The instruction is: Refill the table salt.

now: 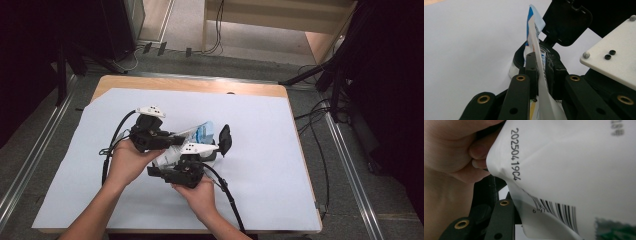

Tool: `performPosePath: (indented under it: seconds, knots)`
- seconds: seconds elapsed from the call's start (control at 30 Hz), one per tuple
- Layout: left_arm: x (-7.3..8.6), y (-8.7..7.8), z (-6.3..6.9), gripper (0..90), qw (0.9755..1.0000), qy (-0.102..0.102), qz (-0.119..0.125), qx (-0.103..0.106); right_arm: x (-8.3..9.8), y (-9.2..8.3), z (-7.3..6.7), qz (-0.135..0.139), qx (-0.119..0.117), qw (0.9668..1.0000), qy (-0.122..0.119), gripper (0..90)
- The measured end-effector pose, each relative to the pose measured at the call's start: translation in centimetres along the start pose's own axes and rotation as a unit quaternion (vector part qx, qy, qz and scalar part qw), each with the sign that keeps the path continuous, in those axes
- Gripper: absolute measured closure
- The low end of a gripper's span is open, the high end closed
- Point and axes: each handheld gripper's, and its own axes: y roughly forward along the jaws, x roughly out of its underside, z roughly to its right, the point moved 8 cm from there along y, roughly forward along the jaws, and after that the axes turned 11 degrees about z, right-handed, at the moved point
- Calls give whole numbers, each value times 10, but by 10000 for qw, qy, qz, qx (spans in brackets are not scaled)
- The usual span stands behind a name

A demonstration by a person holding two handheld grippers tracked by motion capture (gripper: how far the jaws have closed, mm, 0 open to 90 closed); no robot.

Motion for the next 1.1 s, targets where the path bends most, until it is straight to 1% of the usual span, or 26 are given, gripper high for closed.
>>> performPosePath:
  seconds: [0.3,0.5,1.03,1.1]
  knots:
    - [0,2,0,821,10000,6,13,-31,0,0,0,5,43,10000,-21,665]
    - [0,2,0,822,10000,-30,-2,-23,0,0,0,12,46,10000,-36,665]
    - [-3,3,0,822,10000,-23,-8,-10,-2,-1,1,81,-55,9999,106,667]
    - [-4,4,0,821,10000,-25,-10,-9,-2,-1,1,85,-77,9998,165,667]
